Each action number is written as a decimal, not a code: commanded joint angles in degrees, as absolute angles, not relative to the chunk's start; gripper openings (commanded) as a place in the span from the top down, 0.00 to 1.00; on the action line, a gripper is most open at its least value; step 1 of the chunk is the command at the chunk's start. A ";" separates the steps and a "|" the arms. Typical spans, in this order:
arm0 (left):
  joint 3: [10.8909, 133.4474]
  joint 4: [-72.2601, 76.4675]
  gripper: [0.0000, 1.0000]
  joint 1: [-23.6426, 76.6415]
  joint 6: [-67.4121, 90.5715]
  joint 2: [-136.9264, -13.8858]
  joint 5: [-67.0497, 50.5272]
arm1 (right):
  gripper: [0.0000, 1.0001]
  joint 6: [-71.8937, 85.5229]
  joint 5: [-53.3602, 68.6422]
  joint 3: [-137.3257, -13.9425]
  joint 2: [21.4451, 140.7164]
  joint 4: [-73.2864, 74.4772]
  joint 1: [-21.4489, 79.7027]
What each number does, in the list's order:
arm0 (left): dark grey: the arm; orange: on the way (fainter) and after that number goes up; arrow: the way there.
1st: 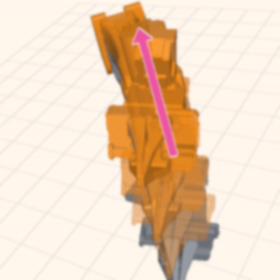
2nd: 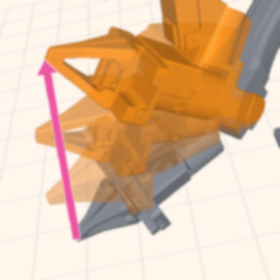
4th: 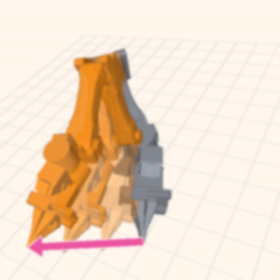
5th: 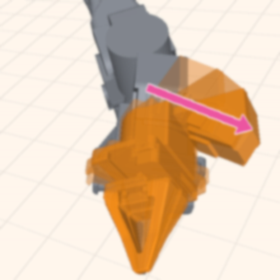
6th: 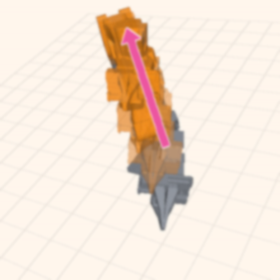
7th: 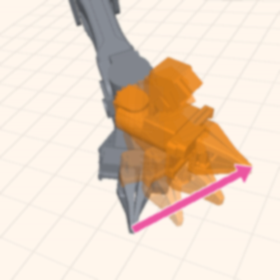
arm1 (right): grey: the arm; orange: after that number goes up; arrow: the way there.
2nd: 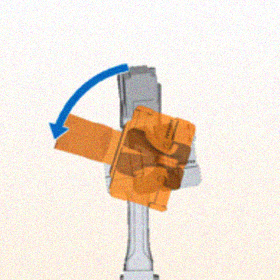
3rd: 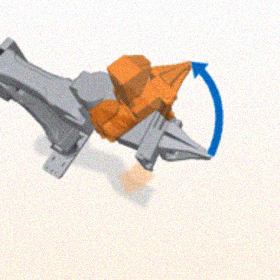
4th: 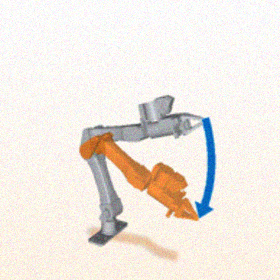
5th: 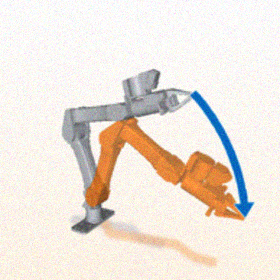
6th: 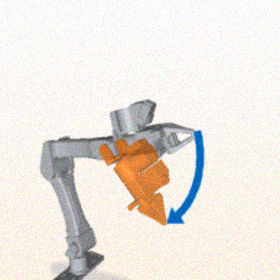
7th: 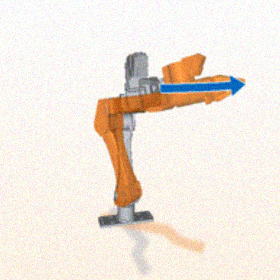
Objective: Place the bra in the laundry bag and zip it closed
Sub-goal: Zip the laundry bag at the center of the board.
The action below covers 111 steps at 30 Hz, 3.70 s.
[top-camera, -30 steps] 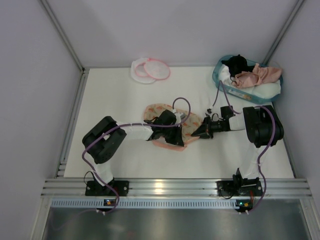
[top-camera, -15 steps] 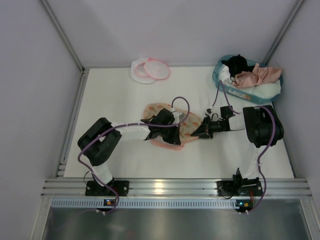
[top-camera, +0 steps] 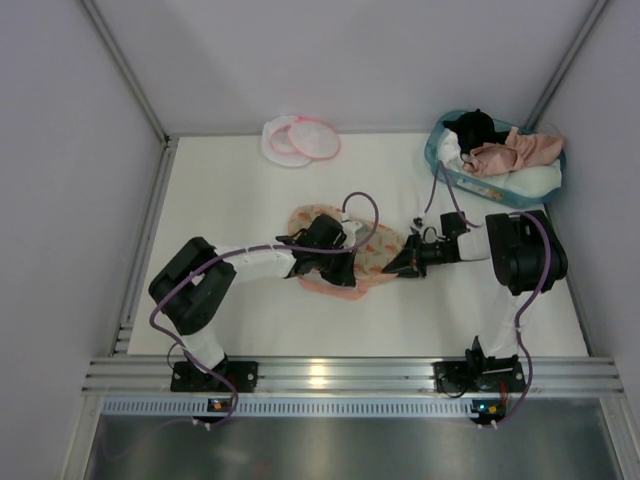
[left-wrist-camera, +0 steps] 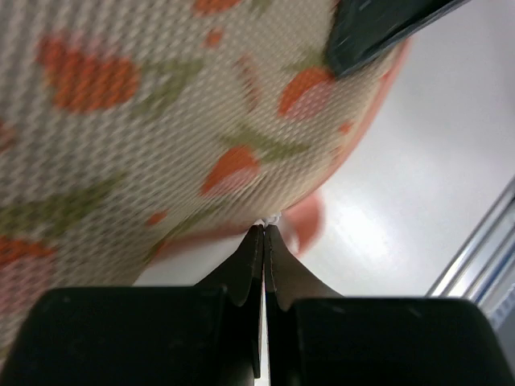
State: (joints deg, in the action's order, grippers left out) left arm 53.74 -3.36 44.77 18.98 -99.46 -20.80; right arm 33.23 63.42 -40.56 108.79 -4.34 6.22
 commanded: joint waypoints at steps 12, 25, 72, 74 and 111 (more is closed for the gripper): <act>51.50 -19.25 1.00 41.57 8.53 -97.74 -13.62 | 1.00 29.97 61.00 -41.66 108.63 3.34 3.16; 54.05 -11.96 0.61 44.56 13.69 -93.51 -20.30 | 1.00 31.99 61.61 -40.96 108.90 1.15 3.25; 58.18 -16.86 0.76 42.80 13.56 -96.60 -23.90 | 1.00 10.84 58.10 -56.05 114.67 25.02 3.78; 58.80 -18.01 0.73 42.89 10.91 -92.93 -24.52 | 1.00 3.72 57.92 -63.43 117.06 31.08 3.87; 58.54 -17.05 0.62 21.62 33.12 -107.58 -29.44 | 0.04 20.88 52.99 -57.43 100.73 18.22 8.88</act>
